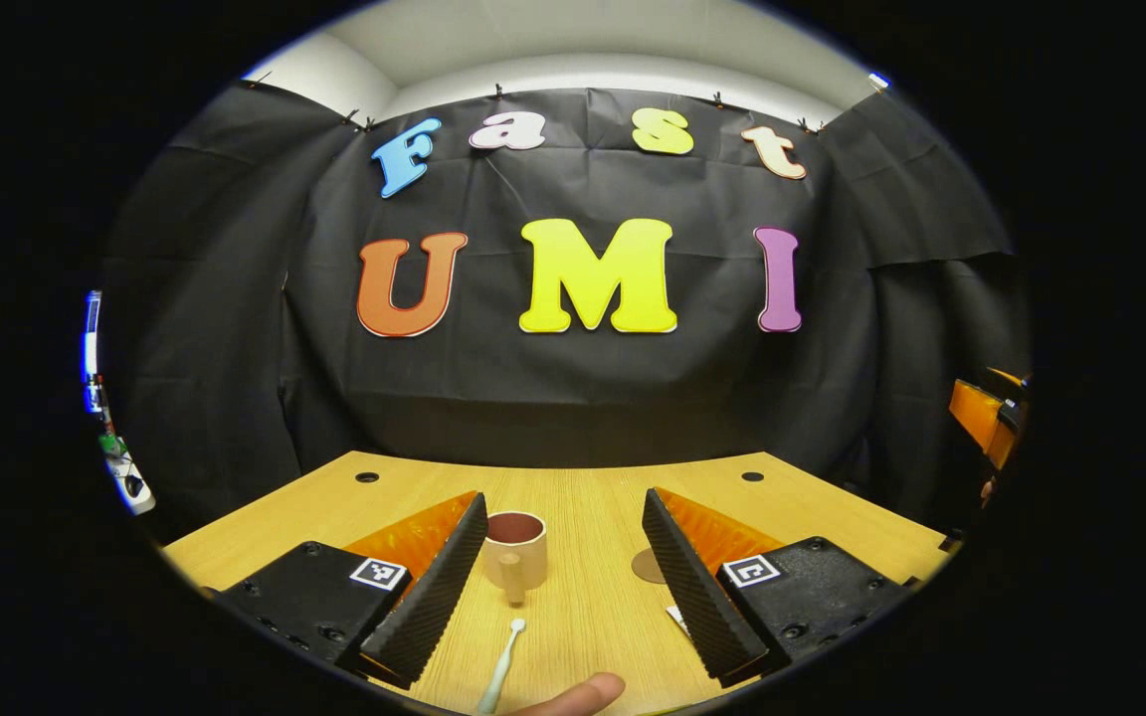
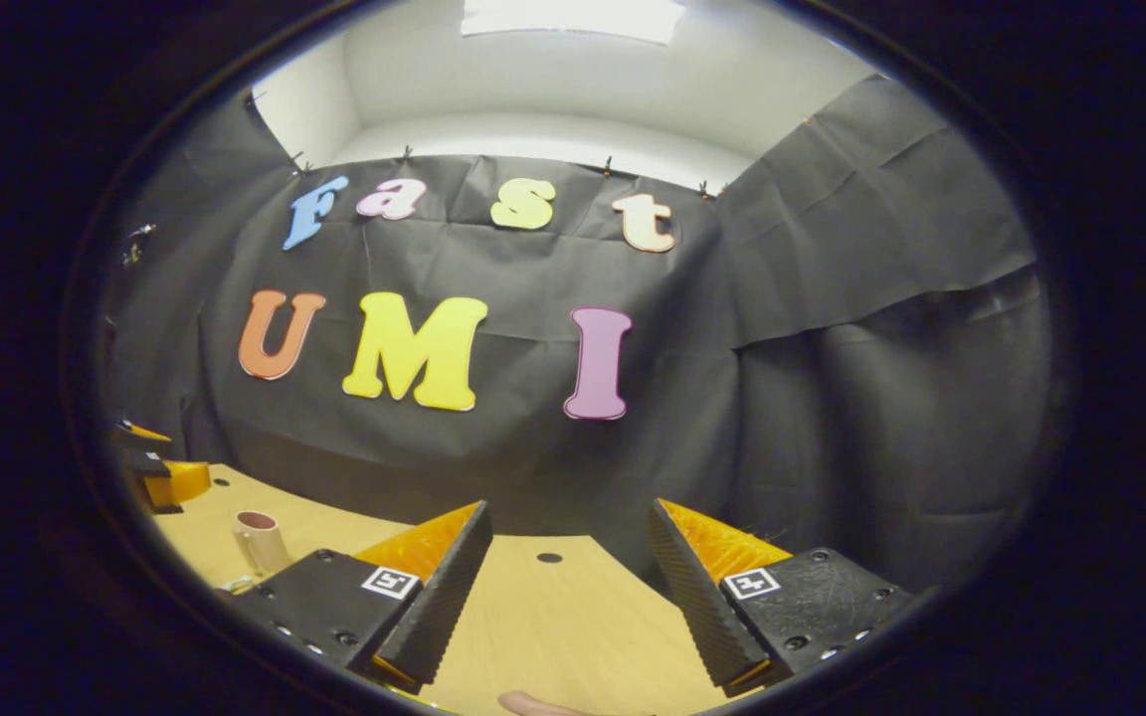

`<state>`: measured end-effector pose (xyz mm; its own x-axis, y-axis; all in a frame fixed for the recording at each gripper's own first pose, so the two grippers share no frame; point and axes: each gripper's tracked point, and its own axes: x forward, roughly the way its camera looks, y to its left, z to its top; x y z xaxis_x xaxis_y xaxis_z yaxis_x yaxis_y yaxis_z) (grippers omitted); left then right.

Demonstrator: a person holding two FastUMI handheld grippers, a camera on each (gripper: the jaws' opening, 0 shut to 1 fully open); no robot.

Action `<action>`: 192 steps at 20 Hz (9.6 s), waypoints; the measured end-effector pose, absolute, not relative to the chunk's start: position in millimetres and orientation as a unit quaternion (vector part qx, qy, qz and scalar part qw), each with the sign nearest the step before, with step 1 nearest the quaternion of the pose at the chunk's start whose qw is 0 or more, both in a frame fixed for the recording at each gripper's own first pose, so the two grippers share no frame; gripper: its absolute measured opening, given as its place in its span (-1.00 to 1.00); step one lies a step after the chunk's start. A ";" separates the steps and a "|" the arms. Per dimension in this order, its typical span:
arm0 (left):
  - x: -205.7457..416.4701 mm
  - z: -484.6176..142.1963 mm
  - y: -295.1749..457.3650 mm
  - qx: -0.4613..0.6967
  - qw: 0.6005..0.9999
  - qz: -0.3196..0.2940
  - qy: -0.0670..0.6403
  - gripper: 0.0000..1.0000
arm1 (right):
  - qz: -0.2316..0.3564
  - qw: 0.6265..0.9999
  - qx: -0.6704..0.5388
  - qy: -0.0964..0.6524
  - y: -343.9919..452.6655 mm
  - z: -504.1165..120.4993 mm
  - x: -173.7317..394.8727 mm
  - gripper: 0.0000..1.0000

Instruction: Put the toothbrush and toothpaste on the desktop into the cup, then pick up the cup and place it on the coaster on the desktop.

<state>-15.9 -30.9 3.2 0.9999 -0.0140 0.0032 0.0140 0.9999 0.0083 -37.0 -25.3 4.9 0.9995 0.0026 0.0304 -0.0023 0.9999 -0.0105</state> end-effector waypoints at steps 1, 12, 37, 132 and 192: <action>-18.3 3.7 -34.0 0.006 1.000 -0.008 -0.001 0.98 | 0.006 1.000 -0.009 -0.017 -21.8 5.1 -41.1 0.90; -40.4 -2.1 -0.8 0.002 1.000 0.010 -0.002 0.98 | 0.059 0.998 -0.028 0.006 41.7 -15.0 -60.8 0.90; -22.7 -223.0 32.3 0.015 0.949 -0.002 0.315 0.76 | 0.149 0.984 -0.029 0.091 158.2 -128.6 -70.6 0.92; 204.9 -48.9 35.3 -0.024 0.997 -0.054 0.041 -0.68 | 0.272 0.932 0.048 0.234 240.2 -161.9 -10.6 -0.36; 168.6 -33.3 148.1 -0.069 0.997 0.002 0.047 0.95 | 0.318 0.936 0.123 0.081 440.2 -115.4 93.4 -0.24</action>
<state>168.6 148.1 -33.3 0.9955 -0.0031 -0.0945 -0.0099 0.9905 -0.1371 93.4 440.2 -115.4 0.7843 0.6161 -0.0731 -0.5762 0.7670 0.2822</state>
